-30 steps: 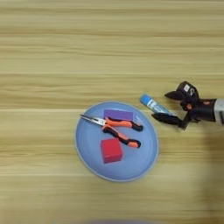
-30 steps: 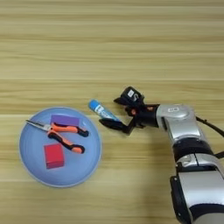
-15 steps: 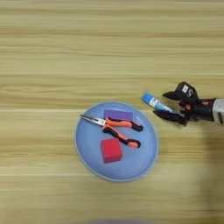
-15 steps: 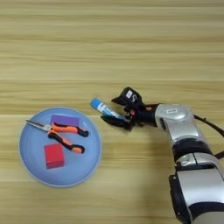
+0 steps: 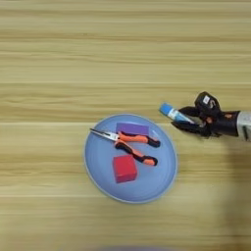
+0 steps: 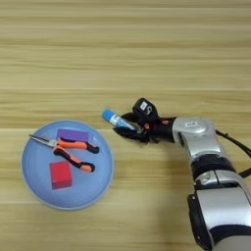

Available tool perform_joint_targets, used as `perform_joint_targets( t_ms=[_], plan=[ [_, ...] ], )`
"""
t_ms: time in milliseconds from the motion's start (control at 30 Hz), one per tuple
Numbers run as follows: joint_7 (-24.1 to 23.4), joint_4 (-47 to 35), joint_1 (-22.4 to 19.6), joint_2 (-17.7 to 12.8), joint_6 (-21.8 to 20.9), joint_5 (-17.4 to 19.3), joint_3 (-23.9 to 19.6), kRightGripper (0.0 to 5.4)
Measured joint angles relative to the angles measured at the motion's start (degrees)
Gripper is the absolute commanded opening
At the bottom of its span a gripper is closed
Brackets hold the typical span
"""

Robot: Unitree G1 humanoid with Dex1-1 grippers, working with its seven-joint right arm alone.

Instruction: Move the objects on the table

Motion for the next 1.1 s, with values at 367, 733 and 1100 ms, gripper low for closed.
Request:
perform_joint_targets(
  t_ms=[367,733,1100],
  plan=[
    [0.8,-0.4,0.0,0.3,0.2,0.5,0.0,1.42],
    [4.7,-24.2,7.9,0.3,10.4,3.7,-1.0,1.41],
    [4.8,-46.3,14.8,1.6,19.3,7.5,0.4,1.41]
  ],
)
